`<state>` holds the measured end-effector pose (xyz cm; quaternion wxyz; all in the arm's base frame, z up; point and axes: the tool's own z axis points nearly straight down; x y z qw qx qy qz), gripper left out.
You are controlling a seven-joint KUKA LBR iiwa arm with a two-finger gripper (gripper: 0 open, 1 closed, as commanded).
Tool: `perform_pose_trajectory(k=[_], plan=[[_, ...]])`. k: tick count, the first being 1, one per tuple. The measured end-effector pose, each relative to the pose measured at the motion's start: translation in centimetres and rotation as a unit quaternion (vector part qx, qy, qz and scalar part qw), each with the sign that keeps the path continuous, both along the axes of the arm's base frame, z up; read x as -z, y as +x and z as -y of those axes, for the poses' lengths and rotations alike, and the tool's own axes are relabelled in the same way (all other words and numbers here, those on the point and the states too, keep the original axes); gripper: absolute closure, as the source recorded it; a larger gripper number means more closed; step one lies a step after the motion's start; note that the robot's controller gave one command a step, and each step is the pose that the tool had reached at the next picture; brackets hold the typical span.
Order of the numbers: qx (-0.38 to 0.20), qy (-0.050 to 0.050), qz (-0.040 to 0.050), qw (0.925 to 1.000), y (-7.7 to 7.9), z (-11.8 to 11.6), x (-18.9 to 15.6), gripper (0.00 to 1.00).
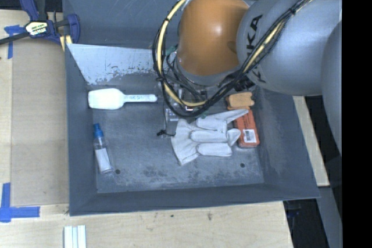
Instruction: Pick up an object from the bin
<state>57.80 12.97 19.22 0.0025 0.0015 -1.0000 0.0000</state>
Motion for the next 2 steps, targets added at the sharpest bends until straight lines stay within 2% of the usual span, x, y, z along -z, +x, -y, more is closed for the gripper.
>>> perform_pose_trajectory(k=[1,2], plan=[[0.001,0.001,0.0041,1.0,0.1,0.1,-0.5,0.0],[0.004,0.002,0.0079,1.0,2.8,-4.3,6.1,0.0]])
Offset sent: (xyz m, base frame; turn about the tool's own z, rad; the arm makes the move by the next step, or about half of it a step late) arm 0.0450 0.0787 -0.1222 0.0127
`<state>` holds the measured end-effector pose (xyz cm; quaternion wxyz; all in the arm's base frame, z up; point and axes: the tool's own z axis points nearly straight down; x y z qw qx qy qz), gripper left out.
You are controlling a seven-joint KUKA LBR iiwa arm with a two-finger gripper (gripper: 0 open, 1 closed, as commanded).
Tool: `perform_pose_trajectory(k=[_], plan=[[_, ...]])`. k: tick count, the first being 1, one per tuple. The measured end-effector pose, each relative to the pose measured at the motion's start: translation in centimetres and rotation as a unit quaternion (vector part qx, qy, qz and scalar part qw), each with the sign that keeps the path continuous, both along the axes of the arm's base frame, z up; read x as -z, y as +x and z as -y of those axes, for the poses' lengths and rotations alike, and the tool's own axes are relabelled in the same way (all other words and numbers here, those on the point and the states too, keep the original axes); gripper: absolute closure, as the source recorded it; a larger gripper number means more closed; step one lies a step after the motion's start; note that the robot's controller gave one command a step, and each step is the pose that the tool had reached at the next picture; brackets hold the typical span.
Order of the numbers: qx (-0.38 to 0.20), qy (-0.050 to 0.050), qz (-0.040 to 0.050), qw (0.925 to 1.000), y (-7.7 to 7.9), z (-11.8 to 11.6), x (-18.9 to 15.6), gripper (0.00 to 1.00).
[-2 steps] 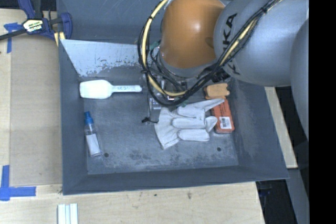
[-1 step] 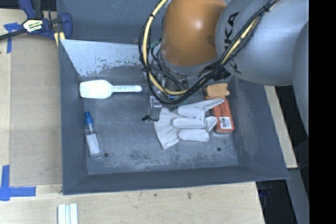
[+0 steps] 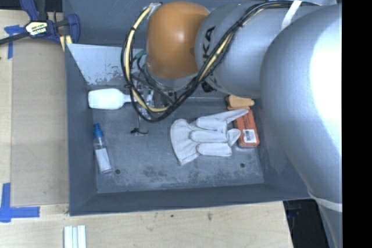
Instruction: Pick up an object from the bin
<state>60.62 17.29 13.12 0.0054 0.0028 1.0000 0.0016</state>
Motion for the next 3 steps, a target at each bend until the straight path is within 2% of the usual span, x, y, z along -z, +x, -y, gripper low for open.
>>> perform_pose_trajectory(k=[1,2,3], plan=[[0.009,-0.002,-0.0073,0.9999,0.8,-1.5,2.9,0.0],[0.1,0.0,-0.0039,0.9949,1.5,-5.1,1.5,0.0],[-0.079,-0.002,-0.004,0.9969,1.8,-6.1,4.5,0.0]])
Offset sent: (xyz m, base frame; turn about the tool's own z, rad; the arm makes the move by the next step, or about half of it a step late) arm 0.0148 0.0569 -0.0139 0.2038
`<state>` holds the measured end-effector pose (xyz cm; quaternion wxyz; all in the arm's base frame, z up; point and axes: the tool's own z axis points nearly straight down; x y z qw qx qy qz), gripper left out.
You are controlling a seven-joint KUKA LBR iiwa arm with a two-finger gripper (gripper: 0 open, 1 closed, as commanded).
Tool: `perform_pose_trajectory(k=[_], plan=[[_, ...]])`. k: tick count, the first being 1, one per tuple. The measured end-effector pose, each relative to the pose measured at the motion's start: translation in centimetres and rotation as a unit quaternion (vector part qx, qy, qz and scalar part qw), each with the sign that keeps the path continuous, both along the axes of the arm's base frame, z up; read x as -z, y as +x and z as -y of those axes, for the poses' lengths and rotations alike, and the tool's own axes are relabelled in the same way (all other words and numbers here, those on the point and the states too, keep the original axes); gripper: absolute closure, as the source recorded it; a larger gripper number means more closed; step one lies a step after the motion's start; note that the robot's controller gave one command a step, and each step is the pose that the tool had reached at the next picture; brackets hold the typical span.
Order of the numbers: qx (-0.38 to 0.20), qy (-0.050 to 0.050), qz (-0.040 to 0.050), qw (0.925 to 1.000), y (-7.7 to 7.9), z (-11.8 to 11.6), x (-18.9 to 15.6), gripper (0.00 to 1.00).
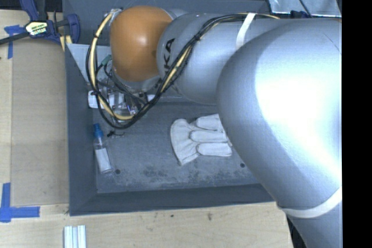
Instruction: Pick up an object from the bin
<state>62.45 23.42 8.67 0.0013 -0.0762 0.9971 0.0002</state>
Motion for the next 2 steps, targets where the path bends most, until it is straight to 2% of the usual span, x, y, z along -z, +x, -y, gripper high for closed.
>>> perform_pose_trajectory(k=[1,2], plan=[[0.204,0.001,-0.0011,0.979,0.12,0.95,1.52,1.0],[0.203,0.0,-0.0011,0.9791,0.13,0.98,1.53,1.0]])
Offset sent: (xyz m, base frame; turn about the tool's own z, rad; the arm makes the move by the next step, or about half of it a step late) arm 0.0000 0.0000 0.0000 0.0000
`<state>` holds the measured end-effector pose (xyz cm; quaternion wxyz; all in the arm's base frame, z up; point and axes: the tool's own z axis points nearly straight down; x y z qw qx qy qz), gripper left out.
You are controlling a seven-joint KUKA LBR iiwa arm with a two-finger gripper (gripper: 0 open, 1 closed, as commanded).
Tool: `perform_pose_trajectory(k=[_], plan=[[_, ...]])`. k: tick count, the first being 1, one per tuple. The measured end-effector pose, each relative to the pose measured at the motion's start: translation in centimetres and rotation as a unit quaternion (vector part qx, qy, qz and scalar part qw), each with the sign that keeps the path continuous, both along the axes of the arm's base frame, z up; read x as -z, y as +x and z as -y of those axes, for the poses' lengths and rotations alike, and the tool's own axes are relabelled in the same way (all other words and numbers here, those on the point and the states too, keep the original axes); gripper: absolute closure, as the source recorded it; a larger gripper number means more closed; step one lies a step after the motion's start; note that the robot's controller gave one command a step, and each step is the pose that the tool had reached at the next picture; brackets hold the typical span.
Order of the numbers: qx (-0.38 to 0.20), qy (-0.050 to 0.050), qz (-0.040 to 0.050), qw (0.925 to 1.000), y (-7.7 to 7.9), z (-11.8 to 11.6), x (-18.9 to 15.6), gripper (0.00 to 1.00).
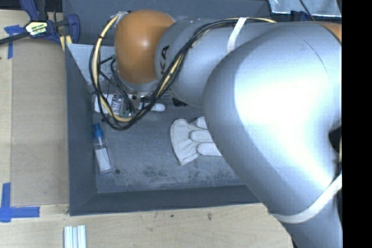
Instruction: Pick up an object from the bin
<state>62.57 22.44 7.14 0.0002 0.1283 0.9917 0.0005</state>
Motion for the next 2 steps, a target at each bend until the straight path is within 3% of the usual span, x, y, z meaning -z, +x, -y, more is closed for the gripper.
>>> perform_pose_trajectory(k=[2], plan=[[0.0,-0.001,-0.0025,1.0,-0.2,0.09,-1.21,1.0]])
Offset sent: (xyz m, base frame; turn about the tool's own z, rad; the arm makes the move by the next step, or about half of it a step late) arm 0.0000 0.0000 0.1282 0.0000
